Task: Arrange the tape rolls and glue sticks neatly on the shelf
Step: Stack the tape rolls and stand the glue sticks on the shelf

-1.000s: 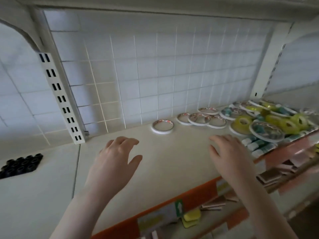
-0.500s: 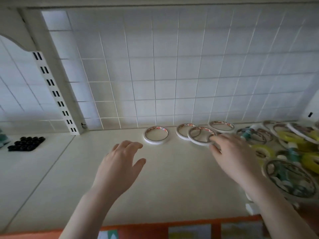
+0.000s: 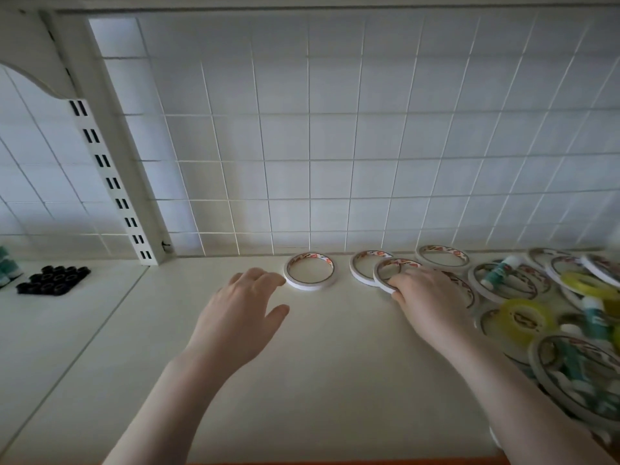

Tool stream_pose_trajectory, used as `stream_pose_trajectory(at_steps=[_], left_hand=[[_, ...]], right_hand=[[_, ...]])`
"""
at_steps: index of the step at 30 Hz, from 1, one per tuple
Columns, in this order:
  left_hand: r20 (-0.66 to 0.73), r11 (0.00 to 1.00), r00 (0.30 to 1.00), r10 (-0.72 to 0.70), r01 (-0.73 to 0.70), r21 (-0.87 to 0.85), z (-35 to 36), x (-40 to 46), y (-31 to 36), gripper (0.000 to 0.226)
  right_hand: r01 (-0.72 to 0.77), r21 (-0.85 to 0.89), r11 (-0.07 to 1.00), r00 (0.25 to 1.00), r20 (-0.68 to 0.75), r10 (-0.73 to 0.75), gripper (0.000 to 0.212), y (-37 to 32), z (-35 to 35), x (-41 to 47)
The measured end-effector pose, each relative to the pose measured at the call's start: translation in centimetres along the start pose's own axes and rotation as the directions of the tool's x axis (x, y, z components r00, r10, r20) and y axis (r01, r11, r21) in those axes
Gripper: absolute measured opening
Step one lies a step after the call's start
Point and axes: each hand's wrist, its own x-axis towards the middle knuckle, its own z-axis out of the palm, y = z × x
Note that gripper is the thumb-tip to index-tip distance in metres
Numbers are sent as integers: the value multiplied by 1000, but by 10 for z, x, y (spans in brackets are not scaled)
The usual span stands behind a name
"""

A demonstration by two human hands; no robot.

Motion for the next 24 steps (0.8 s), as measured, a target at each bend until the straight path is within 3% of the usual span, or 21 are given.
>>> stream_pose_trajectory(at_steps=[2, 4, 6, 14, 19, 24], left_hand=[[10, 1000, 1000, 14, -15, 14, -2, 9, 0, 40], [27, 1000, 999, 17, -17, 11, -2, 18, 1, 40], [52, 1000, 998, 21, -22, 13, 3, 28, 2, 38], [170, 997, 983, 67, -72, 25, 46, 64, 4, 29], [158, 987, 979, 125, -139, 82, 60, 69, 6, 19], [140, 965, 974, 177, -199, 172, 57, 69, 8, 24]], right_hand=[[34, -22, 999, 995, -90, -36, 11, 0, -7, -2], [46, 12, 999, 974, -225, -42, 26, 2, -9, -6], [41, 60, 997, 958, -287, -22, 27, 7, -8, -10], [-36, 182, 983, 928, -358, 100, 24, 21, -4, -24], [-35, 169, 985, 925, -368, 96, 26, 20, -5, -24], [-13, 168, 986, 916, -393, 79, 28, 18, -7, -20]])
